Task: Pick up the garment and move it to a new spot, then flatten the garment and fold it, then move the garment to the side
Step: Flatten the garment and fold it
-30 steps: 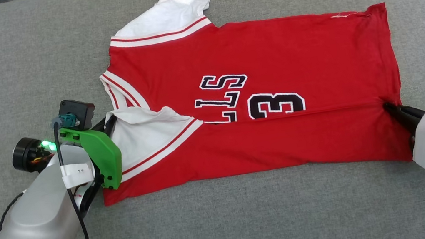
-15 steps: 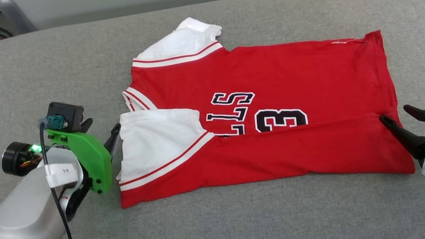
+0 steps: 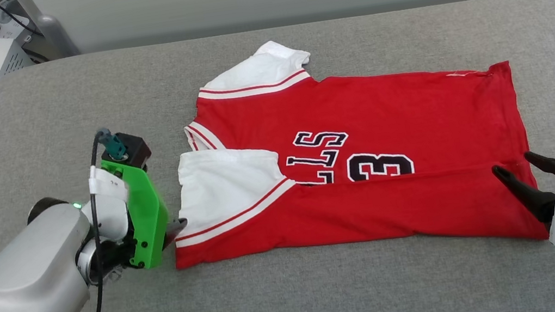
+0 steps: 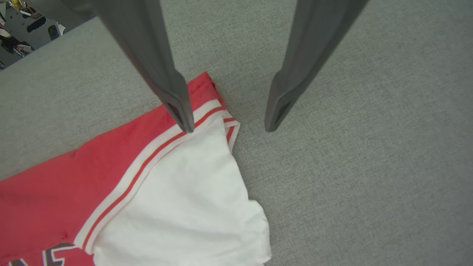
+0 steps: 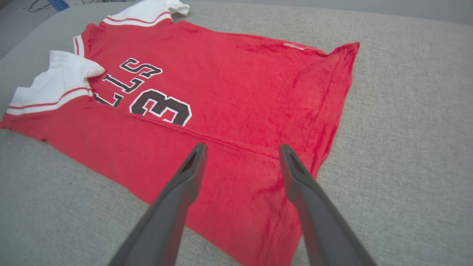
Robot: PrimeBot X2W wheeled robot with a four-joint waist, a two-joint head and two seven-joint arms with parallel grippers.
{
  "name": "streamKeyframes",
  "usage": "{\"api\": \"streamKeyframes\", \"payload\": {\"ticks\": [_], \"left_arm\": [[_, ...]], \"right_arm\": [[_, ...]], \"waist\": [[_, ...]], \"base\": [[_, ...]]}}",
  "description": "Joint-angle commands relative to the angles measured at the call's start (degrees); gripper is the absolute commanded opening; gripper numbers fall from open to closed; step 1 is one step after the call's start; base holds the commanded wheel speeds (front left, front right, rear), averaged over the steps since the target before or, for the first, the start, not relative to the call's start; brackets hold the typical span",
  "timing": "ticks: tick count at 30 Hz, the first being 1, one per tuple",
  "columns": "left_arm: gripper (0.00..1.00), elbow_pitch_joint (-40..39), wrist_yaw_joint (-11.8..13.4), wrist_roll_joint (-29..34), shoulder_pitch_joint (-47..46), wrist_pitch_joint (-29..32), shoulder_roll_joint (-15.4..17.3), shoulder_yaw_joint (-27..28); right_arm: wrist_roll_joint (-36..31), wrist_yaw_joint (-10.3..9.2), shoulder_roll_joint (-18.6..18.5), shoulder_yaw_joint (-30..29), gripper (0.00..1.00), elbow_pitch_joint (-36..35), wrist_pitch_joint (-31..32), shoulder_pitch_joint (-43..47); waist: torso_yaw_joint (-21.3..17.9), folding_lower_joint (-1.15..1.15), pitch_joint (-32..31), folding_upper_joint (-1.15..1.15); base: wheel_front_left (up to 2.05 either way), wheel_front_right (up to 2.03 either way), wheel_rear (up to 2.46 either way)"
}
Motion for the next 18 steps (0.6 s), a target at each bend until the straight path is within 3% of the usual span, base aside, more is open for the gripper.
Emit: {"api": "streamKeyframes", "payload": {"ticks": [1,15,16,17,18], "left_arm": [[1.0,0.2,-0.2,-0.7,-0.4,1.2,-0.3,-0.7],[1.0,10.7,-0.1,-3.0,5.6,1.4,-5.4,-3.9],[0.41,10.6,-0.1,-3.0,5.8,1.6,-5.4,-4.4],[0.0,10.6,-0.1,-3.1,6.1,1.4,-5.3,-4.7],[0.0,10.5,-0.1,-3.1,6.2,1.1,-5.2,-4.9]], "right_arm": [[-0.3,-0.04,0.4,-0.2,1.0,-0.3,0.5,0.4],[-0.2,-0.04,1.9,1.4,1.0,0.9,2.0,-2.6],[-0.2,-0.04,1.8,1.5,1.0,1.1,2.0,-2.7],[-0.1,-0.04,1.7,1.6,1.0,1.3,1.8,-2.8],[0.0,-0.04,1.6,1.6,1.0,1.3,1.7,-2.9]], "waist": [[-0.3,0.0,0.2,0.0],[-3.2,0.0,3.0,0.0],[-3.2,0.0,3.0,0.0],[-3.3,0.0,2.8,0.0],[-3.3,0.0,2.6,0.0]], "base": [[0.0,0.0,0.0],[0.0,0.0,0.0],[0.0,0.0,0.0],[0.0,0.0,0.0],[0.0,0.0,0.0]]}}
